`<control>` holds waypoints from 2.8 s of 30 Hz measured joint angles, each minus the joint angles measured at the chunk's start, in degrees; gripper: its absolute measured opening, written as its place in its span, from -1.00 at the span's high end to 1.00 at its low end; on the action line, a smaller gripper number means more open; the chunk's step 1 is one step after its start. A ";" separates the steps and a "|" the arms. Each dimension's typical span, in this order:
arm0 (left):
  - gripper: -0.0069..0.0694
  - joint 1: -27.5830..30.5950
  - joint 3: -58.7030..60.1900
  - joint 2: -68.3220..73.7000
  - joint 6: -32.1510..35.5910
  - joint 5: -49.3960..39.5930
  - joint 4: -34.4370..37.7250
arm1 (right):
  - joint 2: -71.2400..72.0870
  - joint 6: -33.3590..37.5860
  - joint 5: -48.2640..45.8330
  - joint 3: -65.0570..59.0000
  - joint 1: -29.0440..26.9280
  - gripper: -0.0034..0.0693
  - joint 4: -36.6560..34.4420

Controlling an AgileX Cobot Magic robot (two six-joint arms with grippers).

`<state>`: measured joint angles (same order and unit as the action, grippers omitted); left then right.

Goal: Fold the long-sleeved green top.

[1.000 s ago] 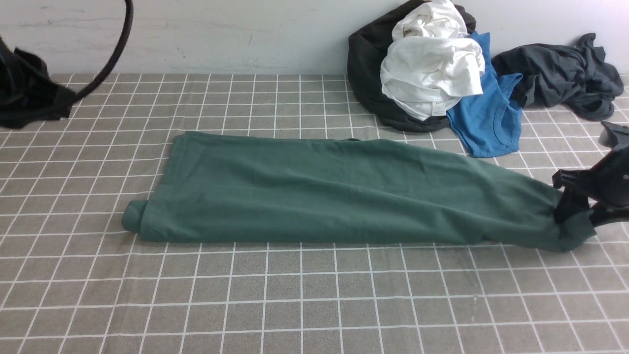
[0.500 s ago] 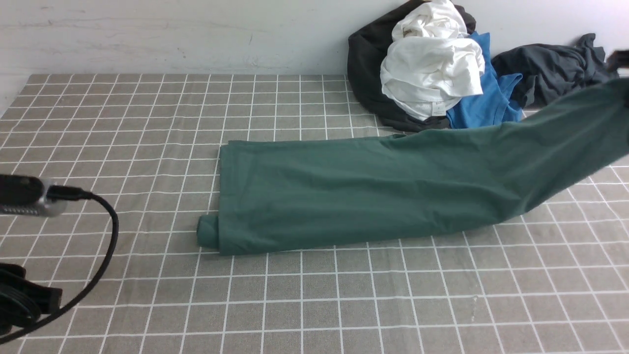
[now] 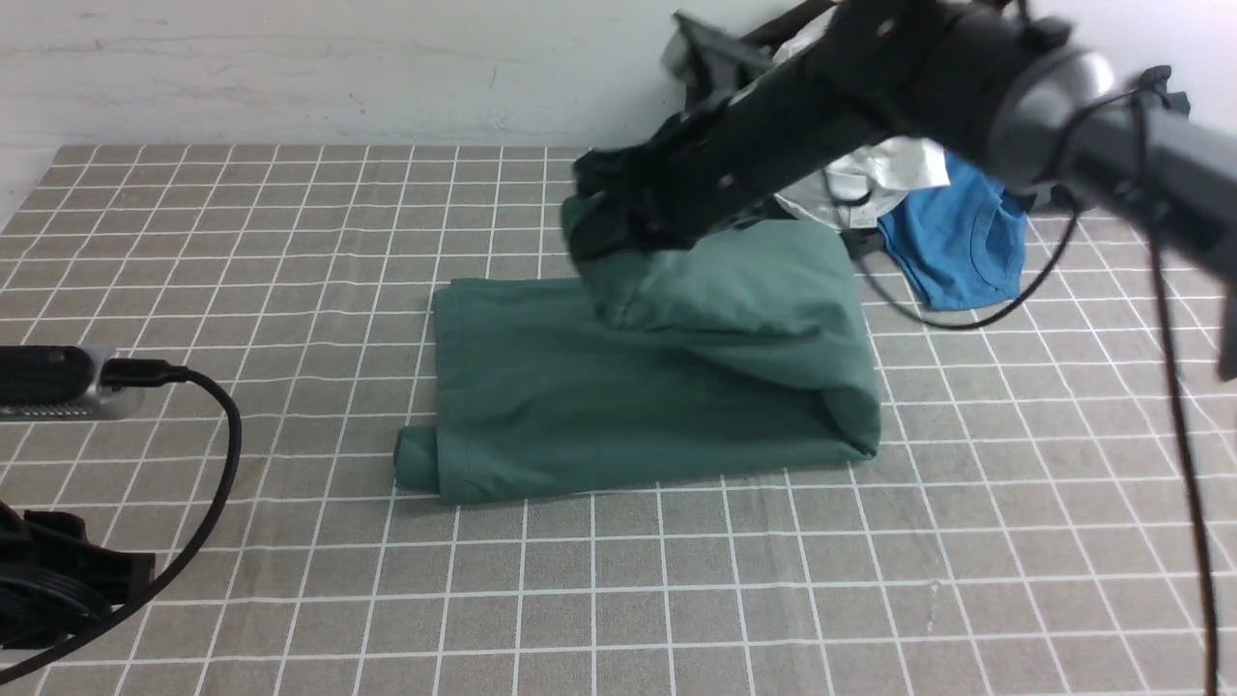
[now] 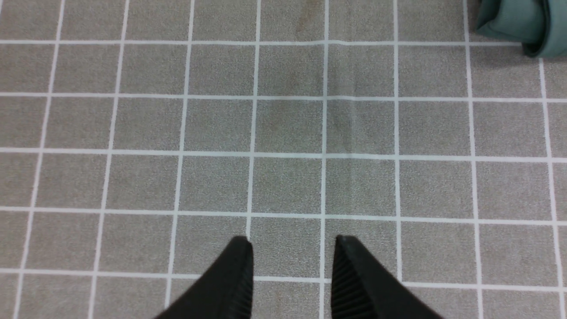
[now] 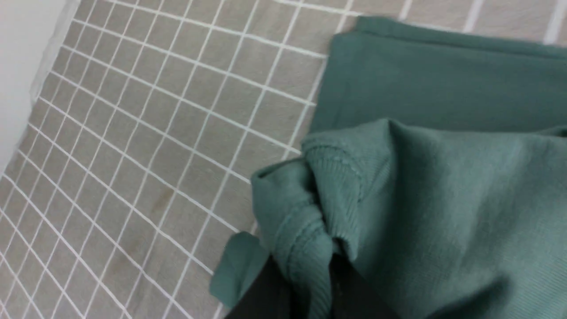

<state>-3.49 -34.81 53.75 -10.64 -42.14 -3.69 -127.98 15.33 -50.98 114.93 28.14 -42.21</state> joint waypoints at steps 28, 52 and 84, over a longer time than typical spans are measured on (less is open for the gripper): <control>0.21 -1.47 -1.27 -5.20 17.44 2.02 15.78 | -5.46 7.34 0.22 -0.44 7.63 0.90 12.13; 0.84 -5.38 25.57 -51.25 56.40 29.56 33.54 | 33.02 -4.44 -20.43 -4.95 14.15 0.94 56.98; 0.84 -5.38 26.31 -51.47 56.44 33.27 33.79 | 79.70 -18.34 25.28 -99.64 13.37 0.94 47.90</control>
<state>-8.88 -8.50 2.28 45.80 -8.86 30.10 -48.28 -3.01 -25.71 15.29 41.51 5.69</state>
